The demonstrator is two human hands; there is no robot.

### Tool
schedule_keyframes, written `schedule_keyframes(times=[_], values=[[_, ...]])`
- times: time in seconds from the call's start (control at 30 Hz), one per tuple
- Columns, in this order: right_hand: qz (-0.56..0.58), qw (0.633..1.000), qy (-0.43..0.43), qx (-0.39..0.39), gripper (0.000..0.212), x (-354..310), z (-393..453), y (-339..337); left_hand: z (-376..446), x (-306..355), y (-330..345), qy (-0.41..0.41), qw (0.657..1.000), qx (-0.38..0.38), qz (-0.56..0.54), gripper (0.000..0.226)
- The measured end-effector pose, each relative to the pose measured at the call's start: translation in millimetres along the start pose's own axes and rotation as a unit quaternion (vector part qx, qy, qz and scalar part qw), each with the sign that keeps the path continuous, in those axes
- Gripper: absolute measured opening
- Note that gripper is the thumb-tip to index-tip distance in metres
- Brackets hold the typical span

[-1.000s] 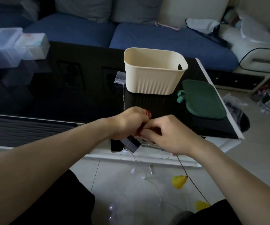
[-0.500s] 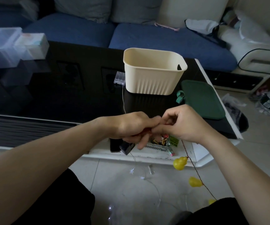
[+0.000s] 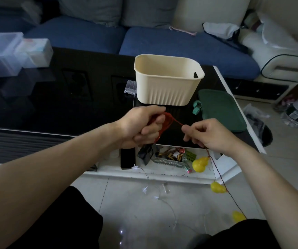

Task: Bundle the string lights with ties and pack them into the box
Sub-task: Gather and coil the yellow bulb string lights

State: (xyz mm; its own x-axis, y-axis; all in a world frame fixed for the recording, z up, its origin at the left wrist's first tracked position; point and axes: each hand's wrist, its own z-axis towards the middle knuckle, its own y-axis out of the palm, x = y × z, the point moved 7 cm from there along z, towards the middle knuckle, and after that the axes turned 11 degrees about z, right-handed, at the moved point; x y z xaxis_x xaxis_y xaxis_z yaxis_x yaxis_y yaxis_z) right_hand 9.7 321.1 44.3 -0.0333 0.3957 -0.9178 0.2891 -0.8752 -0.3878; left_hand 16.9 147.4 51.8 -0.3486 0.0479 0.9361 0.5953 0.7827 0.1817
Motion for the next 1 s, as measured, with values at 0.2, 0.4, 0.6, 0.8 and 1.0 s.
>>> schedule_keyframes(times=[0.2,0.4,0.6,0.8,1.0], values=[[-0.035,0.998,0.048,-0.027,0.056,10,1,13,-1,15,-12,0.079,0.992,0.057,-0.076,0.042],[-0.054,0.991,0.079,-0.09,0.042,8,-2,40,-7,22,-6,0.101,0.985,0.058,-0.126,0.06],[-0.161,0.975,0.057,-0.139,0.025,-7,-6,74,-4,21,-3,0.113,0.984,0.062,-0.125,0.044],[-0.145,0.977,-0.018,-0.154,0.023,-30,-14,100,2,2,4,0.053,0.995,0.061,0.065,0.034],[-0.098,0.99,-0.074,-0.063,0.021,-47,-15,84,3,-21,15,-0.051,0.991,-0.026,0.124,0.051]])
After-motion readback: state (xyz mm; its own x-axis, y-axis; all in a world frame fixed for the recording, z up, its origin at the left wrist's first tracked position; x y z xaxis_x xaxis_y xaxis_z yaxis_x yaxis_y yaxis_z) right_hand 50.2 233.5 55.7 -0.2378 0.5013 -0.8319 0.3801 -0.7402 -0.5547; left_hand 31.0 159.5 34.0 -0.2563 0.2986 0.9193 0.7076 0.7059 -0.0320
